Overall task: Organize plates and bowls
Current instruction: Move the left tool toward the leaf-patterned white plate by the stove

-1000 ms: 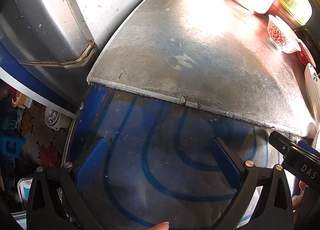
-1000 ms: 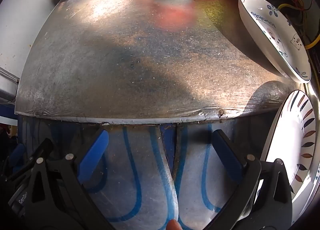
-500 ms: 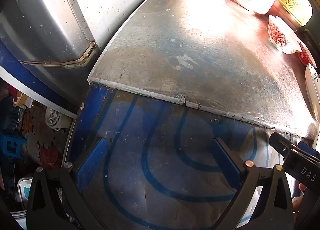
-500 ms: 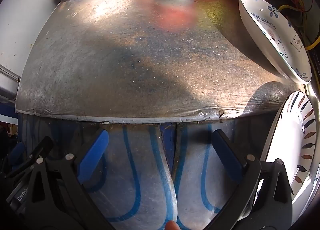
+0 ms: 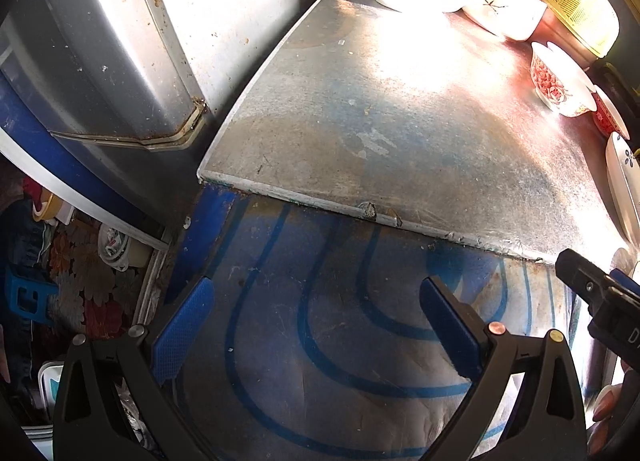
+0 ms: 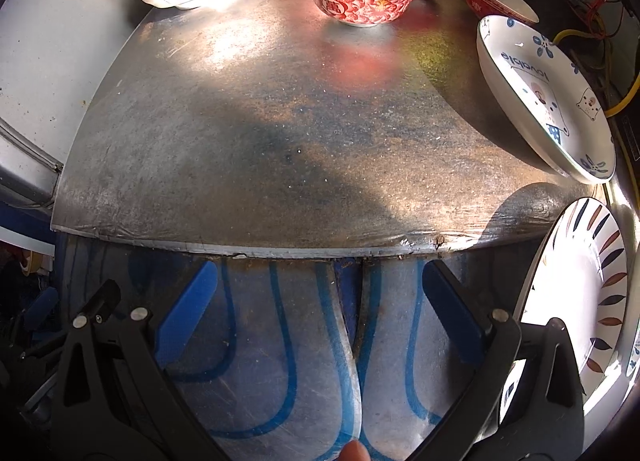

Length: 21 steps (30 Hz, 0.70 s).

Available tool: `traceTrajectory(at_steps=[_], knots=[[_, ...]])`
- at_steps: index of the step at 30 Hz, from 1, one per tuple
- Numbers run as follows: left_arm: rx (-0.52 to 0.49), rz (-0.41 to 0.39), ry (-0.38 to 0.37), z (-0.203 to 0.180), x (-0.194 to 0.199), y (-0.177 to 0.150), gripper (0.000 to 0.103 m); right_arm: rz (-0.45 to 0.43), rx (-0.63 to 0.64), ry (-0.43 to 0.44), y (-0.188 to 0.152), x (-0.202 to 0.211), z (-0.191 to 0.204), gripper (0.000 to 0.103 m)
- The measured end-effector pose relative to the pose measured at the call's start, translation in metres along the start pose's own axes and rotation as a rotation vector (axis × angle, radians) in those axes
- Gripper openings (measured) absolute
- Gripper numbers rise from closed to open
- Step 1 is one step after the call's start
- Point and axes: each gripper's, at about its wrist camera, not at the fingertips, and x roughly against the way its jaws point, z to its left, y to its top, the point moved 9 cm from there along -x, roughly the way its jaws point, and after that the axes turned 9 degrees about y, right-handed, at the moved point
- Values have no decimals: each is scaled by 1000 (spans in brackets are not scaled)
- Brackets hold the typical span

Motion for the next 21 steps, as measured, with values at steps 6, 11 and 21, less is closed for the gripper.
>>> traceTrajectory(at_steps=[6, 11, 21], knots=[[-11, -83, -38, -2, 50, 23, 103, -96, -5, 33, 16, 65, 1, 103], [-117, -144, -146, -53, 100, 30, 103, -158, -106, -17, 3, 119, -43, 103], [-458, -236, -378, -202, 172, 2, 103, -214, -429, -194, -62, 184, -160, 103]])
